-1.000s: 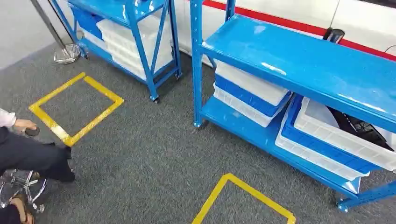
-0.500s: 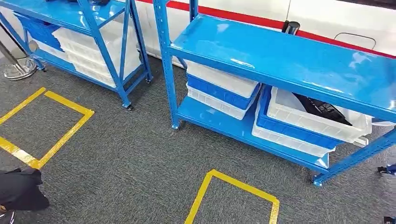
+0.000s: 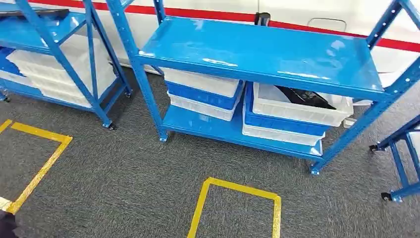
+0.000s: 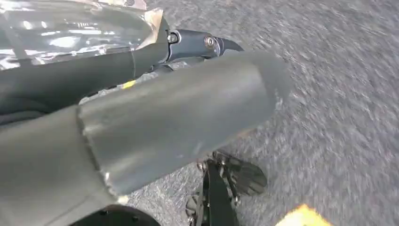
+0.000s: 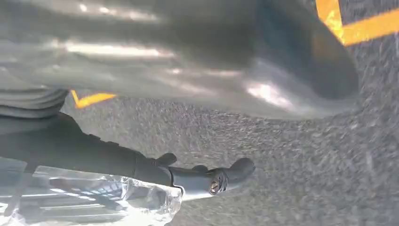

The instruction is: Take the parts from the cabinet and place them on the table.

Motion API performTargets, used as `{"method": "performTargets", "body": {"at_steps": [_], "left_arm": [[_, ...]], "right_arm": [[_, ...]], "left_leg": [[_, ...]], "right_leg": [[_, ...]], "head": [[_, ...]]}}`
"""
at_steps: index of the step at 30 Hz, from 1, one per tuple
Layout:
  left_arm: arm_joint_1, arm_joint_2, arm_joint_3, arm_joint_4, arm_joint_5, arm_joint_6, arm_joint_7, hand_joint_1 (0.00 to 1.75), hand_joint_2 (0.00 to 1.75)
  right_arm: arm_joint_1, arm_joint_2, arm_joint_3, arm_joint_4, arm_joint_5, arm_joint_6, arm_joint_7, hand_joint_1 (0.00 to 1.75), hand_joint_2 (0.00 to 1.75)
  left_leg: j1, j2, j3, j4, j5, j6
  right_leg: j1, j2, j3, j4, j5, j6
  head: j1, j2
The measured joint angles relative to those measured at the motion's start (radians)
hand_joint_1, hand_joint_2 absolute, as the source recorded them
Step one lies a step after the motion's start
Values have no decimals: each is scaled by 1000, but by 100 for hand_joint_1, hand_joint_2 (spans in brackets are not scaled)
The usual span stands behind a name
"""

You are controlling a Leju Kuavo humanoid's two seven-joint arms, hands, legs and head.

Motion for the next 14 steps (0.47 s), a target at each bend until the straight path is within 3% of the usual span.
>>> {"method": "performTargets", "body": {"at_steps": [1, 7, 8, 9, 10, 11, 13, 14], "left_arm": [[1, -1, 0, 0, -2, -1, 0, 0, 0], [2, -1, 0, 0, -1, 0, 0, 0, 0], [7, 0, 2, 0, -1, 0, 0, 0, 0], [8, 1, 7, 0, -1, 0, 0, 0, 0], [7, 2, 8, 0, -2, 2, 0, 0, 0], [8, 2, 8, 0, -2, 2, 0, 0, 0], [7, 0, 8, 0, -5, 2, -10, 0, 0], [7, -6, 8, 0, -6, 1, -14, 0, 0]], "right_arm": [[-2, 0, 0, 0, -1, -1, 0, 0, 0], [-2, 0, 0, 0, -1, -1, 0, 0, 0], [-1, 2, 0, 0, -1, -1, 0, 0, 0], [3, 2, -1, 0, -3, -2, -1, 0, 0], [-1, 3, -2, 0, -6, -2, -3, 0, 0], [-1, 3, -2, 0, -9, -3, -4, 0, 0], [4, 3, -9, 0, -16, -6, -6, 0, 0], [4, 2, -16, 0, -20, -8, -10, 0, 0]], "left_leg": [[2, -34, -30, 66, -42, -1], [1, -44, -47, 102, -62, -1], [1, -65, -124, 253, -124, -3], [1, -76, -85, 126, 1, 9], [3, -164, -24, -30, 53, 21], [-3, -147, -25, -29, 53, 23], [-12, -126, -21, -33, 56, 38], [0, -111, -16, -51, 69, 48]], "right_leg": [[2, 9, -1, 0, 1, -7], [3, 14, -2, 0, 1, -9], [9, 40, -4, 1, 1, -13], [14, 94, 3, 2, 1, -13], [27, 125, -3, 9, 0, -7], [20, 136, -11, 5, 3, 1], [15, 158, -24, -3, 10, 18], [25, 160, -22, 5, 9, 23]], "head": [[-3, 0], [-3, 0], [-3, 0], [-3, 0], [-1, 0], [-2, 0], [-5, 0], [-2, 0]]}}
